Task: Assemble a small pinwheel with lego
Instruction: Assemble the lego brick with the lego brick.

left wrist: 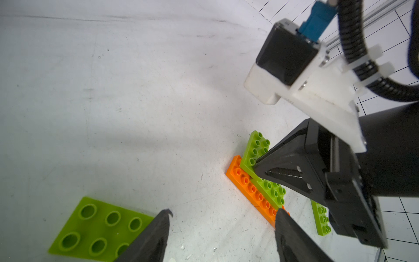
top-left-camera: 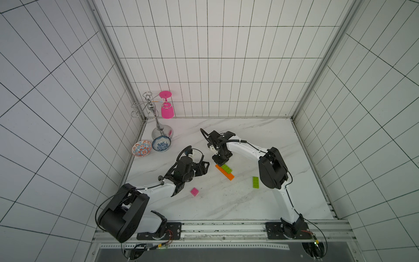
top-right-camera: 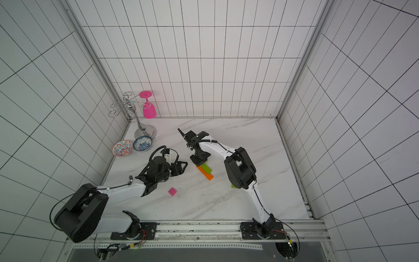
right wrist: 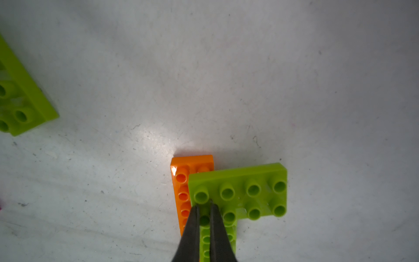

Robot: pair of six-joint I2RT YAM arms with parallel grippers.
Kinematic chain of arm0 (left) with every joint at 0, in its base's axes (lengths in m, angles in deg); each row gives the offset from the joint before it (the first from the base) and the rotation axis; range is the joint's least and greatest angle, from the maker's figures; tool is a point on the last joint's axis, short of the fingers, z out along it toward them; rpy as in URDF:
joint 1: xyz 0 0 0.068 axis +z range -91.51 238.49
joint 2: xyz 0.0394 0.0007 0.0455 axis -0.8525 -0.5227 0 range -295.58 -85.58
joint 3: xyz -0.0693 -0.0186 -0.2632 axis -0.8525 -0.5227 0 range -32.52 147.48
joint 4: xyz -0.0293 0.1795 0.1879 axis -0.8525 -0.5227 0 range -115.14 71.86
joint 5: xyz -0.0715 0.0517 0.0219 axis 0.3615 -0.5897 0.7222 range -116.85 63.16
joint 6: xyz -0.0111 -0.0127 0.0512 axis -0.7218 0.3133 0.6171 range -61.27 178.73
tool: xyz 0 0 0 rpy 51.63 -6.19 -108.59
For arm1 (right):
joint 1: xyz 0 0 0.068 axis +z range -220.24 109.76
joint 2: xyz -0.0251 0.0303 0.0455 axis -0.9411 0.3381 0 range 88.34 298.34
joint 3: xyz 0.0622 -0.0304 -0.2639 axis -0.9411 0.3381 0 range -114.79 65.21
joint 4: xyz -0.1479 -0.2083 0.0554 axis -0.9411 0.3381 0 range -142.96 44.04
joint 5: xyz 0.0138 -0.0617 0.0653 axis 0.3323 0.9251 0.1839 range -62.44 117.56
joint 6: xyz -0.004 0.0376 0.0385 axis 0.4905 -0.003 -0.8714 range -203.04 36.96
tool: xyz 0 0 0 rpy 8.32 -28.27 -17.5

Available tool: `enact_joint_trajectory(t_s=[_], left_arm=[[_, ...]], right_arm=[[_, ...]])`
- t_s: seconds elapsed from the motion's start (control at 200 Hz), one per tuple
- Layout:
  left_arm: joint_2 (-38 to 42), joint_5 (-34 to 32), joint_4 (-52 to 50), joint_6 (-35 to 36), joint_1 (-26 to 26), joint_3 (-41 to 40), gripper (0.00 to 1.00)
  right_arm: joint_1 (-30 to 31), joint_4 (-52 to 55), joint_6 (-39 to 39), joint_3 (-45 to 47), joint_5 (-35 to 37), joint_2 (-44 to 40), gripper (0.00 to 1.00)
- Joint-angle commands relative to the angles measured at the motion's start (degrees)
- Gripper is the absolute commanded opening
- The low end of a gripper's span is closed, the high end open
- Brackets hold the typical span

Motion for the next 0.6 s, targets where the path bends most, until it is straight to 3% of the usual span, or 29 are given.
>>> enact_joint_trajectory(t_s=[0.0, 0.37, 0.595], left_arm=[[1.00, -0.93, -0.22, 0.48, -0.01, -0.38, 0.75], [1.37, -0.91, -0.92, 0.64, 0.49, -0.14, 0.75], [1.42, -0.51, -1.13, 0.75, 0.44, 0.03, 0.75]], right_arm=[[-0.15, 2.13, 0.60, -2.27, 0.88, 3.03, 0.06], [-0.11, 2.14, 0.43, -3.43, 0.61, 3.56, 0.06], [0.62, 2.28, 0.08, -1.10, 4.29, 2.65, 0.06]])
